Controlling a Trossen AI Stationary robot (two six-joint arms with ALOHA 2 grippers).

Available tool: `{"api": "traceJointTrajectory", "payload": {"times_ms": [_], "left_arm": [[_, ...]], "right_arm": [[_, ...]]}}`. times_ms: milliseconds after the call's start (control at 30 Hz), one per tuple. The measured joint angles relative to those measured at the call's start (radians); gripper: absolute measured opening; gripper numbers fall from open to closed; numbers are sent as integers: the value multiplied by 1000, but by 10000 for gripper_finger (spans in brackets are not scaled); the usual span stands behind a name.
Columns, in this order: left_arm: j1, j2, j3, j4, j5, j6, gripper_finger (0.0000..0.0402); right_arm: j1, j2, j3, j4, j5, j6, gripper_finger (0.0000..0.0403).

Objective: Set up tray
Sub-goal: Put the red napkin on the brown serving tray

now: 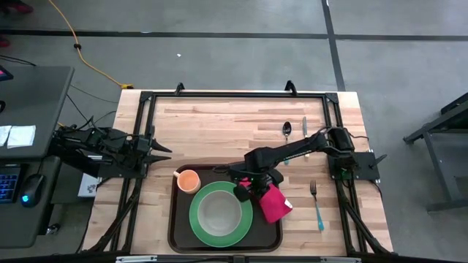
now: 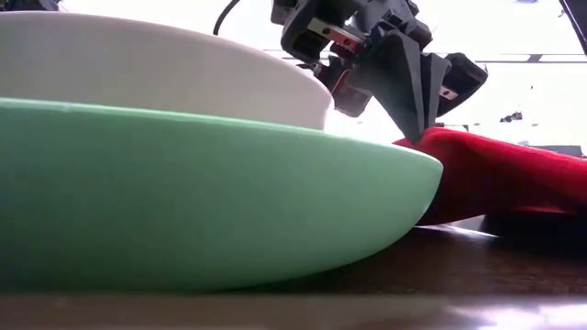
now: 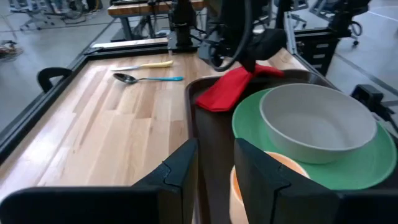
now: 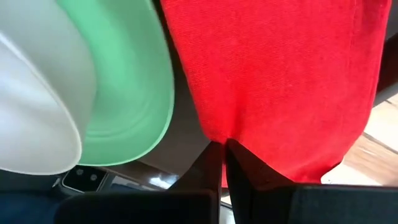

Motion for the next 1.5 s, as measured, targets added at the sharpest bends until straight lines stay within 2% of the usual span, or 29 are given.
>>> {"api": "traceJointTrajectory", "payload": {"times_ms": [333,600,1100,1500], "left_arm": [[0,0,0,0,28,0,136],[0,0,0,0,28,0,136],[0,0,0,0,28,0,136],[0,0,0,0,29,34,136]], "right_arm": [[-15,0,0,-35,23,56,0],[-15,0,0,-34,2,167,0],[22,0,0,50,-39,387,0],[22,0,0,68,-36,474,0]]}}
